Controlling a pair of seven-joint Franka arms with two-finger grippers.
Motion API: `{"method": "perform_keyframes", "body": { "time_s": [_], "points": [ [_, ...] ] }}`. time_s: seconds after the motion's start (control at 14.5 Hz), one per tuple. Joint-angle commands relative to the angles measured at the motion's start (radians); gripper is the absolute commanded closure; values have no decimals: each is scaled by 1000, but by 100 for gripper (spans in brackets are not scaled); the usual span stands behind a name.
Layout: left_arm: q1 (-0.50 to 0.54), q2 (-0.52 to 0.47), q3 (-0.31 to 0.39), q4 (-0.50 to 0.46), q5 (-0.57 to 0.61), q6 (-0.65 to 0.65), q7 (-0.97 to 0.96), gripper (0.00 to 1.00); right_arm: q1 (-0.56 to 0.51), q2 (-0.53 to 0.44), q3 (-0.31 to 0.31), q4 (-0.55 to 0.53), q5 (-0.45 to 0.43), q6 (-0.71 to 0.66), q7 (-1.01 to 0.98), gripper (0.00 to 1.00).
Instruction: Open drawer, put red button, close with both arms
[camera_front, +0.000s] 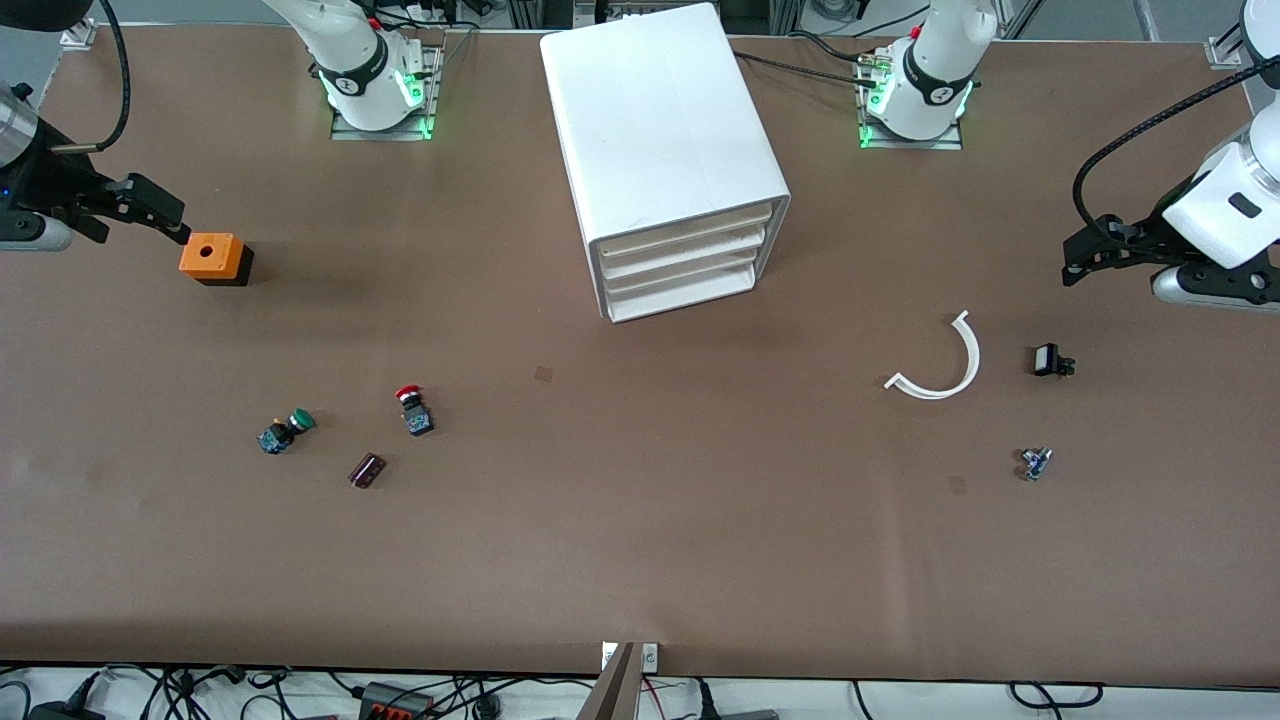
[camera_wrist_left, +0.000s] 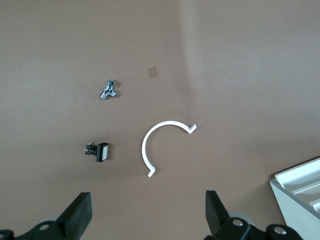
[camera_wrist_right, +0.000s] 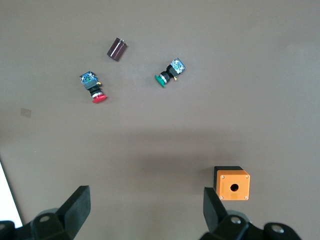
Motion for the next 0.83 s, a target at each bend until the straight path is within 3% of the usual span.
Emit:
{"method": "perform_keyframes", "body": {
  "time_s": [0.0,0.48,0.76],
  "points": [
    [0,17,-2,35,21,-27,6,0,4,-9,3,23,-14,-16,-13,0],
    [1,17,-1,35,6,-94,5,0,2,-1,2,23,-16,-19,-13,0],
    [0,17,-1,35,-100,-163,9,0,-1,20,-1,32,-8,-1,-8,0]
  ]
}}
